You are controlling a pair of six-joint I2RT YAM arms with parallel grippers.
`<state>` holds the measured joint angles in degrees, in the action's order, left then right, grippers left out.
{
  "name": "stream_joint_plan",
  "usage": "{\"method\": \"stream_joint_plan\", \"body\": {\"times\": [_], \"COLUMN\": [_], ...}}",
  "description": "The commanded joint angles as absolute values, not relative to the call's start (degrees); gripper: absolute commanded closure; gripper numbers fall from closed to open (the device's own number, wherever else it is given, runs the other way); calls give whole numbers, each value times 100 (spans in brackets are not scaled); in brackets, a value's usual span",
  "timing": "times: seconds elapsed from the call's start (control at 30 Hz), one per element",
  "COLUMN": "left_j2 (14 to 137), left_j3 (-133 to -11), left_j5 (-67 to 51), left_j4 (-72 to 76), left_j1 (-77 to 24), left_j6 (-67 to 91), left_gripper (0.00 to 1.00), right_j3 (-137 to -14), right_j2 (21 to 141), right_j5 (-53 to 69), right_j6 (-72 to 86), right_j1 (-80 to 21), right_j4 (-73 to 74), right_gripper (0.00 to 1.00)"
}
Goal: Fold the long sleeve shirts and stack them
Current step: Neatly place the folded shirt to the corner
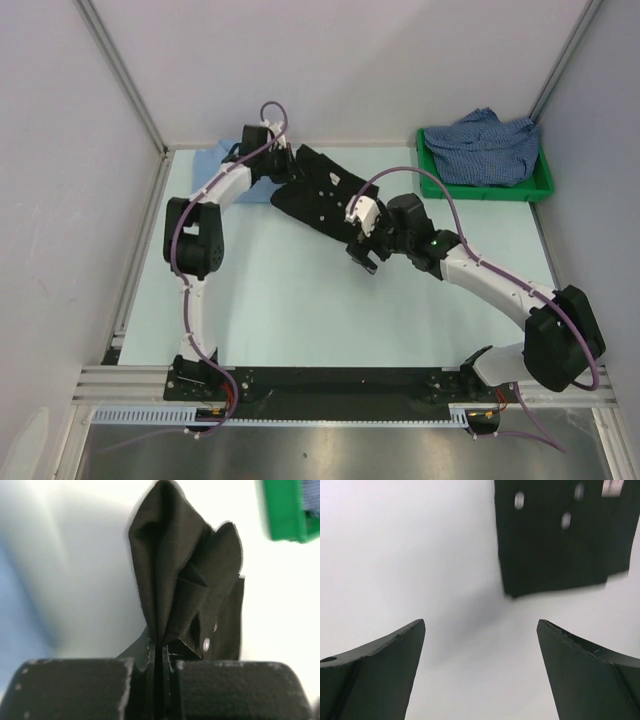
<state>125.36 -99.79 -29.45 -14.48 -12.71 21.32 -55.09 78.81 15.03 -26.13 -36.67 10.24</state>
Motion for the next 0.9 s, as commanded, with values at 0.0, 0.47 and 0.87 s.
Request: {"method": "stream_joint_plan", "body": {"times": [0.0,0.47,0.87], "left_j2": [13006,12746,12235], "left_j3": [-11450,-13140,-13104], "left_j5": [-2426,-2127,-2030], "left_j4": [-2319,-3480,-3788], "left_j1": [-968,-677,-483], "left_j6": [880,-351,-888], "left_gripper": [100,100,100], "right_j3": [-5353,-5159,-5335], "right_j2": [7805,7726,7866], "right_j5": [1467,1485,1529], "right_j6": [-2786,-2707,-2689], "right_j1": [-3288,-3067,-3076], "right_j4": [1327,1222,1213], "right_gripper": [0,0,0]}}
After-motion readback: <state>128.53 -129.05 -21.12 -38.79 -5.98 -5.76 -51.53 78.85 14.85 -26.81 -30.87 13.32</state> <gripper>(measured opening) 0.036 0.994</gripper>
